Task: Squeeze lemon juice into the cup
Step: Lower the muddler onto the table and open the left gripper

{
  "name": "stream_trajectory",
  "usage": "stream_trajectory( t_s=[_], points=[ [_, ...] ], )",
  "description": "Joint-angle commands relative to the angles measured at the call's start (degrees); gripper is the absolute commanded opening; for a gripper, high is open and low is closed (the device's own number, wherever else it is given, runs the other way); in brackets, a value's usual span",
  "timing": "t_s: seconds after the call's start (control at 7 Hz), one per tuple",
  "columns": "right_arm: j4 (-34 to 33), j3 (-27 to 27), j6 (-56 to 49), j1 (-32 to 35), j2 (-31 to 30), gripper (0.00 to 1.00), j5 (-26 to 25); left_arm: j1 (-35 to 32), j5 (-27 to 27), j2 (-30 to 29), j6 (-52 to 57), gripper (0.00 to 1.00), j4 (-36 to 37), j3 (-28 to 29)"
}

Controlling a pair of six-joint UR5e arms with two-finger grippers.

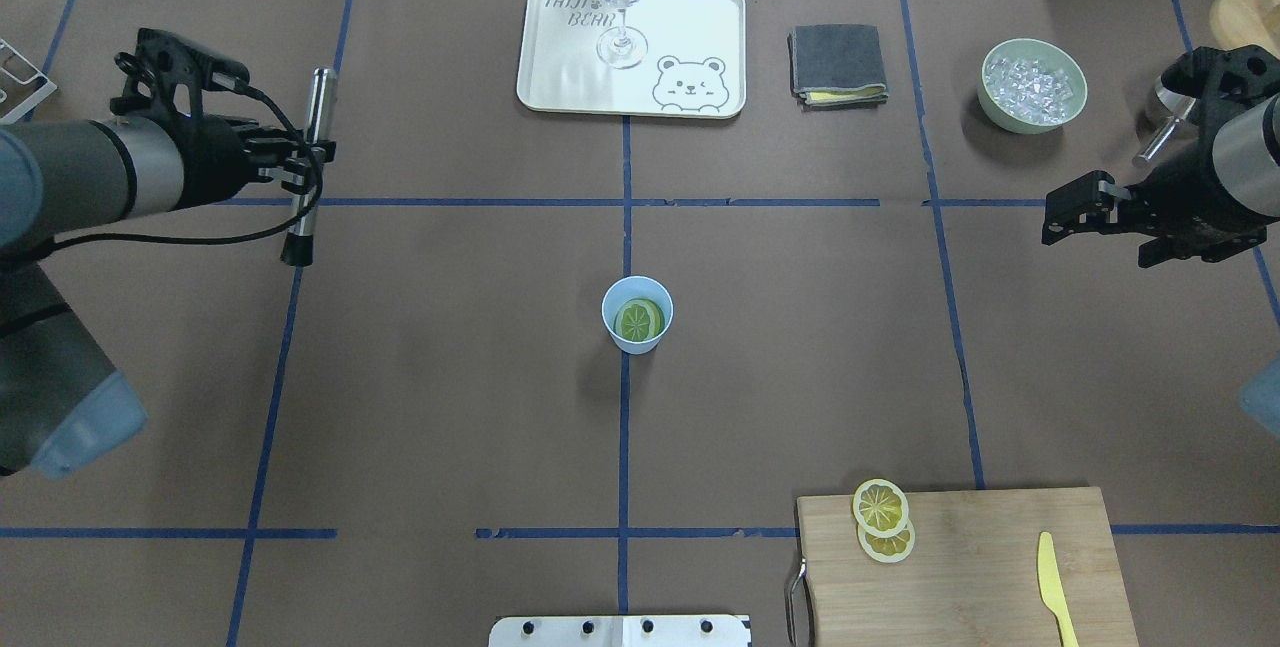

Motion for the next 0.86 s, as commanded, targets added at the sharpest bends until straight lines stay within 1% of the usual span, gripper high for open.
stream_trajectory(
  t_s=[0.0,0.14,0.29,0.43,0.57,0.71],
  points=[
    [0.0,-1.6,-4.3,2.3,-1.3,1.0,0.0,-1.8,-4.6,0.9,-0.7,0.0,17.0,0.3],
    [0.0,-2.6,-7.9,4.1,-2.0,1.0,0.5,-1.7,-6.9,4.3,-3.8,0.0,17.2,1.9],
    [0.0,-3.6,-10.7,5.5,-2.8,1.0,1.7,-1.8,-10.7,5.6,-4.2,0.0,17.2,3.7],
    [0.0,-4.8,-14.9,7.8,-3.5,1.0,4.0,-1.6,-13.7,4.8,-4.3,0.0,16.5,8.2],
    [0.0,-6.2,-17.5,9.7,-3.5,1.0,6.7,-1.6,-16.0,4.3,-4.2,0.0,16.5,9.1],
    [0.0,-6.2,-17.7,9.8,-3.5,1.0,6.7,-1.4,-16.1,4.2,-4.3,0.0,16.5,9.3]
  ],
)
